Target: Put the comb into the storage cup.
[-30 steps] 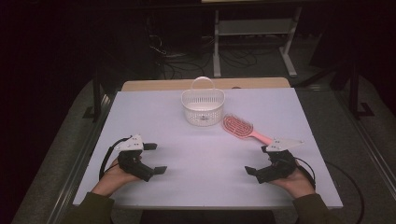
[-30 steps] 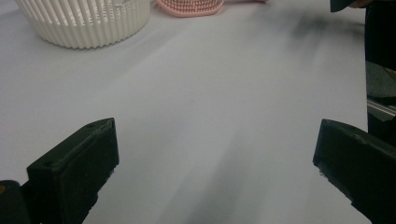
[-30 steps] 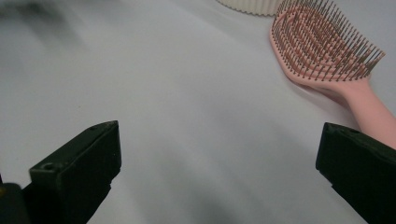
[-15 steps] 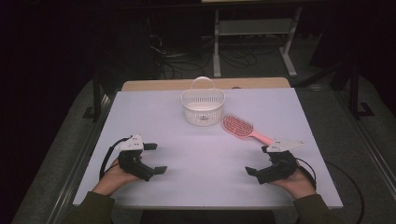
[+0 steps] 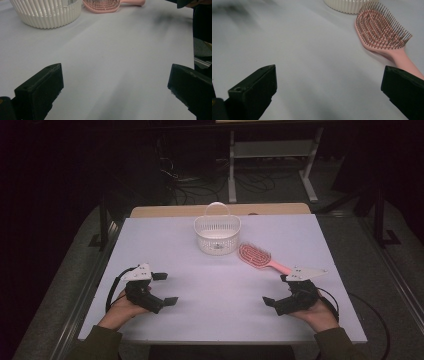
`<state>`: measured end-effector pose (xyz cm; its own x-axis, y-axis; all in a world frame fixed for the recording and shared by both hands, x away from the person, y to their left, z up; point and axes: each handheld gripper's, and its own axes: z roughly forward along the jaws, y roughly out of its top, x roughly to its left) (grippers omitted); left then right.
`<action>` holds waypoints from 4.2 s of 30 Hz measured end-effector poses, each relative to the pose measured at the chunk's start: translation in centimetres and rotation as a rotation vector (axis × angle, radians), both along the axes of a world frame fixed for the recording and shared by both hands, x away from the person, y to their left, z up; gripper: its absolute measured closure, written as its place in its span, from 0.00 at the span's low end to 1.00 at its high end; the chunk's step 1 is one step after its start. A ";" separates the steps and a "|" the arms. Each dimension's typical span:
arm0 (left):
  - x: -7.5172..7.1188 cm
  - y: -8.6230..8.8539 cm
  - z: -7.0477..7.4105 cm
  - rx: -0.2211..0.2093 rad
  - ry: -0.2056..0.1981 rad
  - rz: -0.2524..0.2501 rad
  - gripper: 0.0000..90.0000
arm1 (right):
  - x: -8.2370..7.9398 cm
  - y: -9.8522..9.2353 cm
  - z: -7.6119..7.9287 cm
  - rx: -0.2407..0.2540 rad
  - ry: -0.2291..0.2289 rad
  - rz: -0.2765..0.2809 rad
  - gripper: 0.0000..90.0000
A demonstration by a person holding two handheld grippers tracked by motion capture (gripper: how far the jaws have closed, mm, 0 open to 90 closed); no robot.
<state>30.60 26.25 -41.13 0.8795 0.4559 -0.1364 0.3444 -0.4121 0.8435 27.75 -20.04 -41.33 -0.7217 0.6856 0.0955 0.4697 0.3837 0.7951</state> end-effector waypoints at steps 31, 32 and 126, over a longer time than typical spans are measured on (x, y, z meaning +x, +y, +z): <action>0.3 -0.2 0.1 -0.027 0.006 -0.013 0.00 | 1.2 -0.1 1.0 -0.031 0.016 -0.001 0.00; 0.3 -0.2 0.0 -0.026 0.007 -0.014 0.00 | 1.3 -0.1 1.0 -0.034 0.016 0.000 0.00; 0.4 -0.3 0.0 -0.042 0.018 -0.018 0.00 | 6.9 -2.2 4.4 -0.039 0.008 -0.017 0.00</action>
<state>31.03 25.97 -41.12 0.8847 0.4336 -0.1710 0.3525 -0.3825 0.8541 34.65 -22.26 -36.89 -0.7092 0.7011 0.0744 0.4827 0.4059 0.7761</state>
